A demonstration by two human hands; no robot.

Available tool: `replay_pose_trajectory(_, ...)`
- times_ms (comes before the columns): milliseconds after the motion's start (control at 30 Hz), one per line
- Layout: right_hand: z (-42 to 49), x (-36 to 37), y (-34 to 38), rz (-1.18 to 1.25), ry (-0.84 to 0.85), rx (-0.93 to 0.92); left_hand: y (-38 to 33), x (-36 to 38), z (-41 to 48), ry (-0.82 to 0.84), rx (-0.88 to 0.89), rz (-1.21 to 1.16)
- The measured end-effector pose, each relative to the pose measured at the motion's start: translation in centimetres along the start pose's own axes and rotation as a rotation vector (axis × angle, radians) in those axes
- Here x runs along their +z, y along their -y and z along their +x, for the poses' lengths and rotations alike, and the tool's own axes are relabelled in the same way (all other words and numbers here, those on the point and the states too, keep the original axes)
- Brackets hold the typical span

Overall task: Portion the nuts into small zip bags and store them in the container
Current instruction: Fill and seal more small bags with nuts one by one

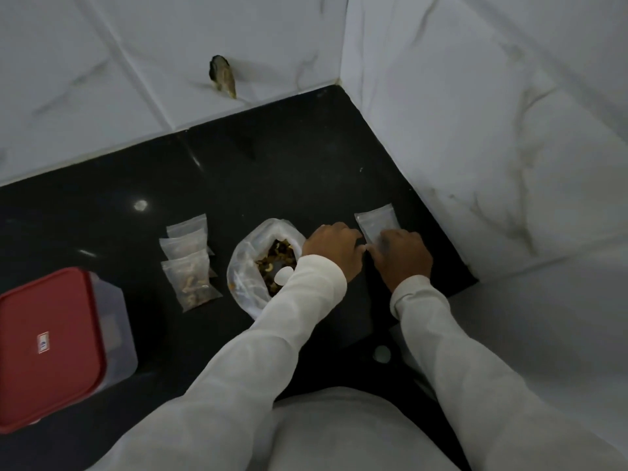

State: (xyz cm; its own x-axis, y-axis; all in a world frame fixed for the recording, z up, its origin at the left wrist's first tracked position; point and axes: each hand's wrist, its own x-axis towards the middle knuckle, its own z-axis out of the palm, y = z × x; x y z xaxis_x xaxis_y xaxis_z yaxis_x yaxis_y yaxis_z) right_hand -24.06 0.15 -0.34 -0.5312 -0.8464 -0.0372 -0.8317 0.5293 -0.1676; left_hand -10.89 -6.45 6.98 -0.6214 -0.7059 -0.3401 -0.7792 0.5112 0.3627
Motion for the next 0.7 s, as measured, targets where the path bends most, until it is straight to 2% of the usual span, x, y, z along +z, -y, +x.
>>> replay_pose_trajectory(133,0.3,0.2,0.0,-0.025,0.041,-0.021,-1.1,0.3,0.7,-0.013,-0.080,-0.127)
replay_pose_trajectory(200,0.5,0.1,-0.2,0.024,0.064,-0.015,-1.9,0.5,1.0,-0.044,-0.158,-0.410)
replay_pose_trajectory(300,0.5,-0.2,-0.4,0.117,0.066,0.022,-3.3,0.8,1.1,-0.120,-0.326,-0.976)
replay_pose_trajectory(400,0.7,-0.3,-0.7,0.220,0.058,0.056,-4.6,1.5,1.5,-0.158,-0.531,-1.312)
replay_pose_trajectory(567,1.2,0.0,-1.2,0.348,0.079,0.115,-5.2,3.2,3.3,-0.135,-0.689,-1.378)
replay_pose_trajectory(700,0.7,-0.9,-1.8,0.540,-0.042,0.150,-5.4,4.1,4.1,-0.163,-0.720,-1.323)
